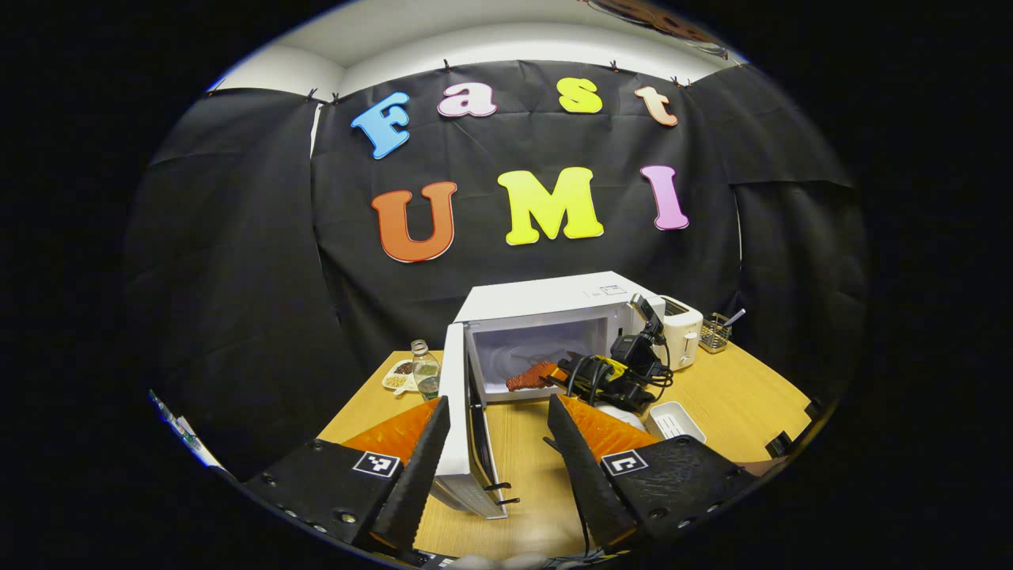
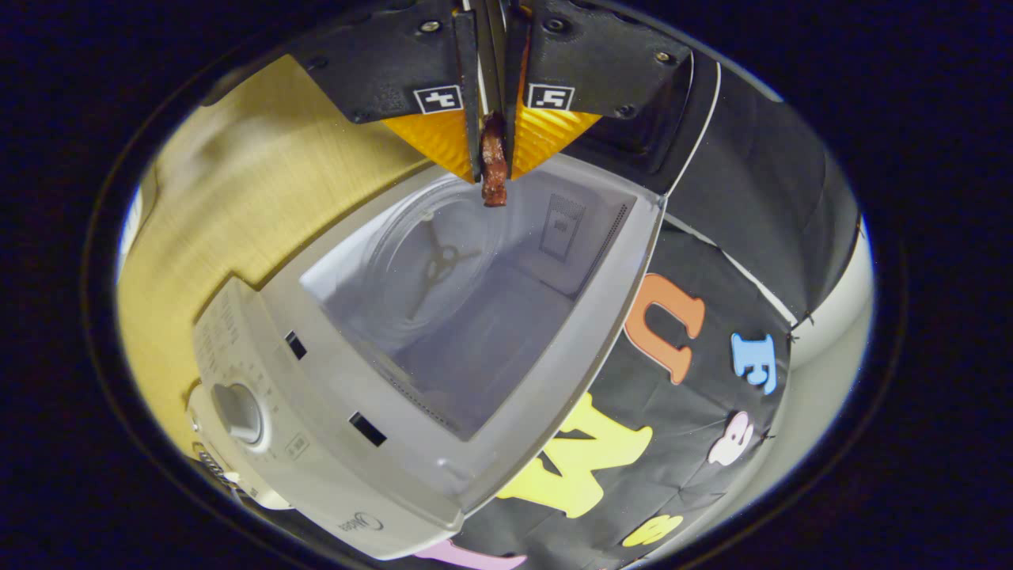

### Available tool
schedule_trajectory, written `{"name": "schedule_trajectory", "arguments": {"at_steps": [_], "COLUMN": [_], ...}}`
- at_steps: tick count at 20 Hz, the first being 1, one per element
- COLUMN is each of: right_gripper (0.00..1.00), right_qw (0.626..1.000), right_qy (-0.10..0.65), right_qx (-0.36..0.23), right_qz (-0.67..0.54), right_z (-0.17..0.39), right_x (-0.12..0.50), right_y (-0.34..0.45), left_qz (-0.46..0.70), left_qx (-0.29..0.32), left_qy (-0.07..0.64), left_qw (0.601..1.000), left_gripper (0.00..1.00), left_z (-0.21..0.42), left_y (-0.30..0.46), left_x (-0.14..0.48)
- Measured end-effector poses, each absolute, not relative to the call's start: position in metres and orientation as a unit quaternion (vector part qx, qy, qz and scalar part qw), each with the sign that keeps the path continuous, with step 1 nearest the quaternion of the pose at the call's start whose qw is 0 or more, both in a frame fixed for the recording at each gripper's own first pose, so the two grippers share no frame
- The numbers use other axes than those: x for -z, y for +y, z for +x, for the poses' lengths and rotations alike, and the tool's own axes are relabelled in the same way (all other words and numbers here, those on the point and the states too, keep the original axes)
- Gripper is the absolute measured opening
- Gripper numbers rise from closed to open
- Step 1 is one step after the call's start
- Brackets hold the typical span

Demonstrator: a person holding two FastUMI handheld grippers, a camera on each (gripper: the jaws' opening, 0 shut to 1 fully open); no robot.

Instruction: Open the microwave oven with the left hand, put the food in, and close the microwave oven.

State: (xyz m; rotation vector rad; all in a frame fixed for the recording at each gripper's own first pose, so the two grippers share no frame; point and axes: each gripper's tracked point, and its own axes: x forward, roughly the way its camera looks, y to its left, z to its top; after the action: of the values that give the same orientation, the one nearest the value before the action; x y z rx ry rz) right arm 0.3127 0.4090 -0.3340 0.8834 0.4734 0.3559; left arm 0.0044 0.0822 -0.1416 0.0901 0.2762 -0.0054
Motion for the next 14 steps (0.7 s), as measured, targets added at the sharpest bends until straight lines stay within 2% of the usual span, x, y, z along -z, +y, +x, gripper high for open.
{"name": "schedule_trajectory", "arguments": {"at_steps": [7,12,13,14], "right_gripper": [0.16,0.16,0.07,0.17], "right_qw": [0.868,0.869,0.870,0.872], "right_qy": [0.169,0.136,0.129,0.129], "right_qx": [-0.080,-0.041,-0.031,-0.024], "right_qz": [0.460,0.474,0.475,0.471], "right_z": [0.369,0.395,0.398,0.400], "right_x": [0.341,0.350,0.353,0.359], "right_y": [0.423,0.411,0.406,0.405], "left_qz": [0.058,0.070,0.071,0.070], "left_qx": [-0.010,-0.025,-0.026,-0.026], "left_qy": [0.150,0.159,0.161,0.164], "left_qw": [0.987,0.984,0.984,0.984], "left_gripper": [0.77,0.77,0.77,0.77], "left_z": [0.000,-0.004,-0.004,-0.003], "left_y": [0.115,0.139,0.141,0.142], "left_x": [0.143,0.144,0.146,0.148]}}
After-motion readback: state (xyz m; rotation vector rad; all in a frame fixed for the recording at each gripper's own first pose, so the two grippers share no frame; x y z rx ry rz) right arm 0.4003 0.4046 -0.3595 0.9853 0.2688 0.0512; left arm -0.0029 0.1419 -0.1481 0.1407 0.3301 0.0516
